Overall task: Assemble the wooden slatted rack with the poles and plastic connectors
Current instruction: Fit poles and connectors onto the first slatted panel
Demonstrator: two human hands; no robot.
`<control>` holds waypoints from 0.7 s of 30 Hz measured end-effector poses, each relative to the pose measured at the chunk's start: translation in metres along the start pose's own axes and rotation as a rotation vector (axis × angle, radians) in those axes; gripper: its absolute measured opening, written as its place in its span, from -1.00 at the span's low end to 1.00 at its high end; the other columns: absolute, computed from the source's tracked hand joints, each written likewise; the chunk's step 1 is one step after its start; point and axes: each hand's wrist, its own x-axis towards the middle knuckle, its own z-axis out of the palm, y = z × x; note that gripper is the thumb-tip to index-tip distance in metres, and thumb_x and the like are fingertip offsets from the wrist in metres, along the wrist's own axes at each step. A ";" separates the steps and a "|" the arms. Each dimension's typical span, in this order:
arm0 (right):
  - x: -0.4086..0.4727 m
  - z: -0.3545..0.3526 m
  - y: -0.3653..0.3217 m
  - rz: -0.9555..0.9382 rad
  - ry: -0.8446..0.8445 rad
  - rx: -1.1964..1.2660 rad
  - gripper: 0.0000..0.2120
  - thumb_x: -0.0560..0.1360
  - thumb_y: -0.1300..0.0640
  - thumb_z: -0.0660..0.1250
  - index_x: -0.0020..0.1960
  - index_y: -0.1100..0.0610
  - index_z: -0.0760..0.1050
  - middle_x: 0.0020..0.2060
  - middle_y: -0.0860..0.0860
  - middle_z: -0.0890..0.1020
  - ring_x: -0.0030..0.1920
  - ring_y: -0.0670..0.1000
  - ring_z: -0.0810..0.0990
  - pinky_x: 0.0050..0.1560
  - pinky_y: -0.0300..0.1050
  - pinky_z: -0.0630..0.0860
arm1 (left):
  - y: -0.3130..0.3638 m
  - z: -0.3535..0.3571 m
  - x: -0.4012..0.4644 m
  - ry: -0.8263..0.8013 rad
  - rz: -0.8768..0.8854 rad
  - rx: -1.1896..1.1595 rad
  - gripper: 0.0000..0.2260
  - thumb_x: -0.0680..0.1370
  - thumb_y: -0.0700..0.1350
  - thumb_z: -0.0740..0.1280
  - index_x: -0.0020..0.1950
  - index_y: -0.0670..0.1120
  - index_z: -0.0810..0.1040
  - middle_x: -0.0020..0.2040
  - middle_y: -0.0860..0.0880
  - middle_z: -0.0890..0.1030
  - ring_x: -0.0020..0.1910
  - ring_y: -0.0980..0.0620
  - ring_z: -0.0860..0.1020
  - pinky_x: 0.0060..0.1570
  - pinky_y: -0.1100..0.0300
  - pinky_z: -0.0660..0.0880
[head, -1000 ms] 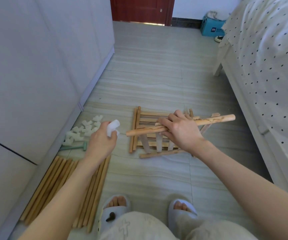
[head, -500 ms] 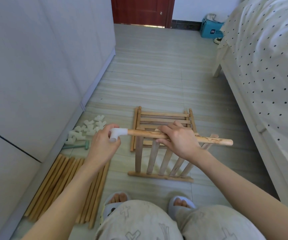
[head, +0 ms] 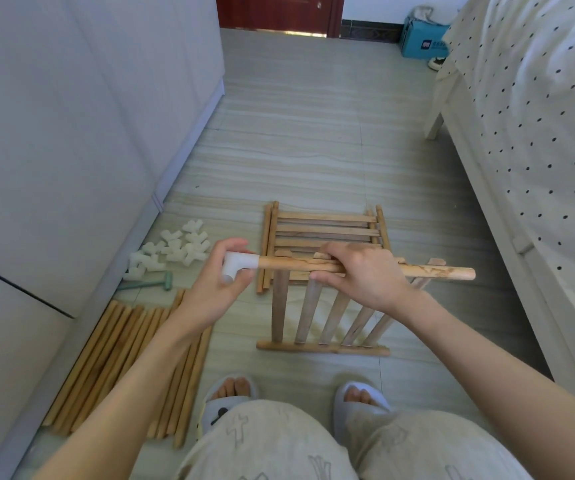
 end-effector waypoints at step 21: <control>0.003 0.018 0.000 -0.242 0.108 -0.079 -0.49 0.42 -0.33 0.06 -0.28 0.13 0.38 -0.68 -0.03 0.37 -0.69 0.07 0.36 -0.67 -0.20 0.26 | 0.011 0.001 0.035 -0.458 -0.272 -0.438 -0.57 0.65 0.04 -0.04 0.16 -0.16 0.52 0.11 -0.14 0.64 0.09 -0.01 0.60 0.00 0.26 0.45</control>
